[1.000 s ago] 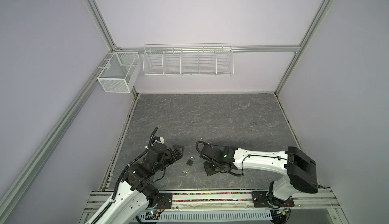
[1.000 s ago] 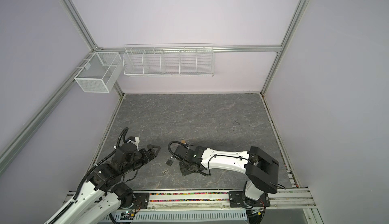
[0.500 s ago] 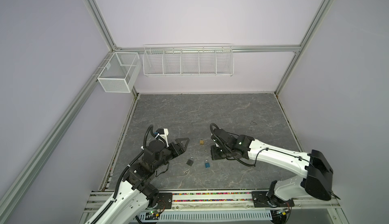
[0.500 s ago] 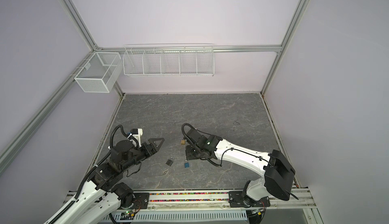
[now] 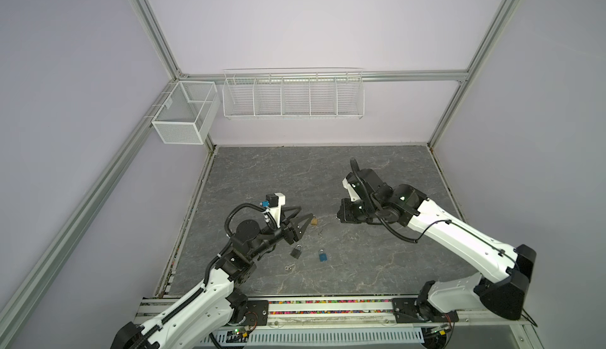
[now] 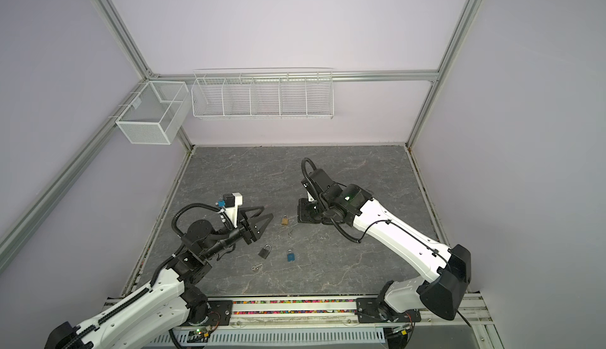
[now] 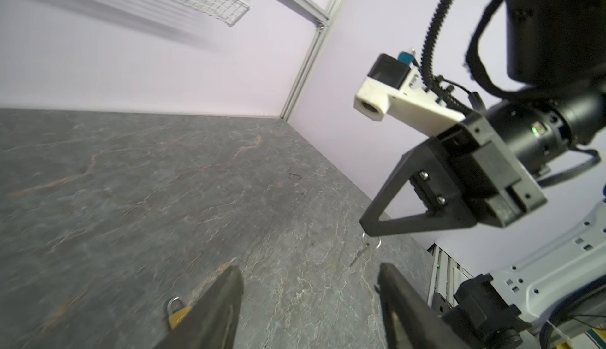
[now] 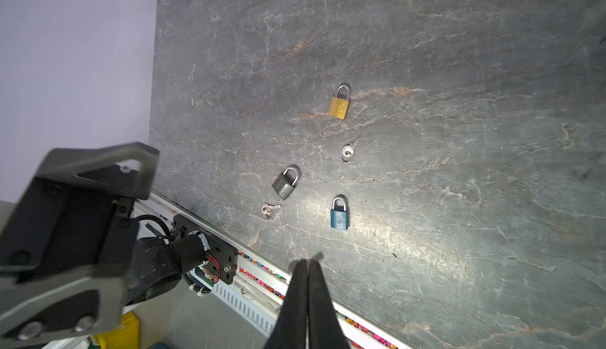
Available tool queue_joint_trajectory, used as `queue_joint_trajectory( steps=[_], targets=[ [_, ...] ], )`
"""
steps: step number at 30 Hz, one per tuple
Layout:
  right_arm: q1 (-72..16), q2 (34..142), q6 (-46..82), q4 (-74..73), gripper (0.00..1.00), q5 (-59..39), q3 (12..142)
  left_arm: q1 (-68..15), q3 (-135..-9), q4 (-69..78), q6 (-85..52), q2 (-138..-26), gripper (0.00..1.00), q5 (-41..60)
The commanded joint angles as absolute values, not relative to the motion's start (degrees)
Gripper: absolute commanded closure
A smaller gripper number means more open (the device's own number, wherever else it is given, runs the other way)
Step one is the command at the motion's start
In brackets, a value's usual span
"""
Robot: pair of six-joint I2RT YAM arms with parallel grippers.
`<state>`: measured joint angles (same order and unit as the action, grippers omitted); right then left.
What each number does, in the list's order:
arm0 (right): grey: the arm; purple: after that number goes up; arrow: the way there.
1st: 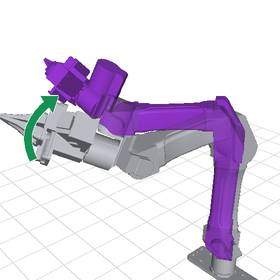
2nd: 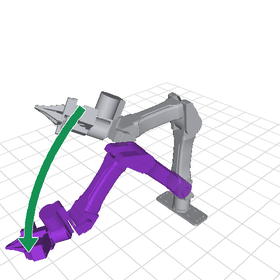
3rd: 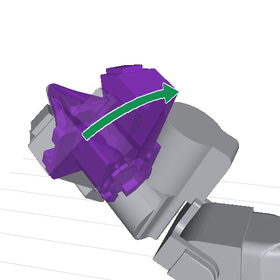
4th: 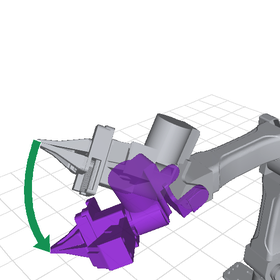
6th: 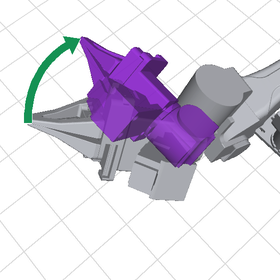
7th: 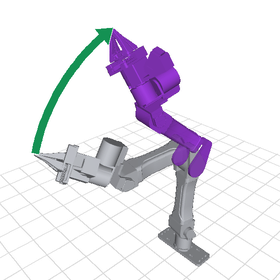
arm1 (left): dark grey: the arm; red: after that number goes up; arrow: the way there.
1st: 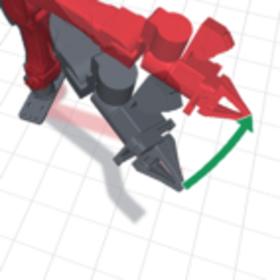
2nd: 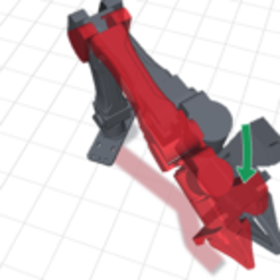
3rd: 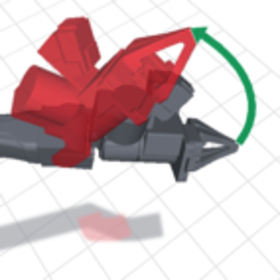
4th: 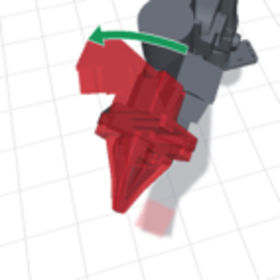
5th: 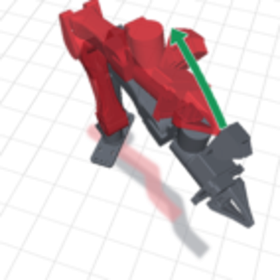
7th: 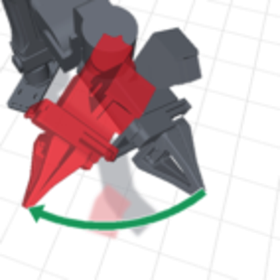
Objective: Unlock with the key
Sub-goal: 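Raise the key with the right gripper while the left gripper moves toward it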
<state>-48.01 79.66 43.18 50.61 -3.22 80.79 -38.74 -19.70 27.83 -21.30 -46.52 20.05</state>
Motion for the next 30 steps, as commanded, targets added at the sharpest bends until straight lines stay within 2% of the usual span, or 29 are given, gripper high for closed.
queue_joint_trajectory(
  steps=[1,7,10,19,30],
  targets=[
    [-47.5,79.5,41.0,57.4,0.93,-4.7,85.0,-40.9,-20.7,40.4,-11.4,-50.9,0.39,24.1],
    [-47.2,80.6,39.4,60.5,0.93,-5.5,89.8,-46.6,-24.1,43.9,-3.4,-58.5,0.49,22.4],
    [-47.1,80.9,39.2,61.4,0.93,-6.5,91.2,-48.1,-25.3,46.5,-0.7,-62.0,0.50,21.2],
    [-47.1,80.5,38.5,62.2,0.93,-7.4,92.9,-50.0,-28.2,55.8,-2.6,-72.8,0.61,24.5],
    [-46.8,79.1,38.0,62.3,0.93,-5.7,92.7,-50.5,-29.7,58.0,-5.7,-76.6,0.78,28.7]
  ],
)
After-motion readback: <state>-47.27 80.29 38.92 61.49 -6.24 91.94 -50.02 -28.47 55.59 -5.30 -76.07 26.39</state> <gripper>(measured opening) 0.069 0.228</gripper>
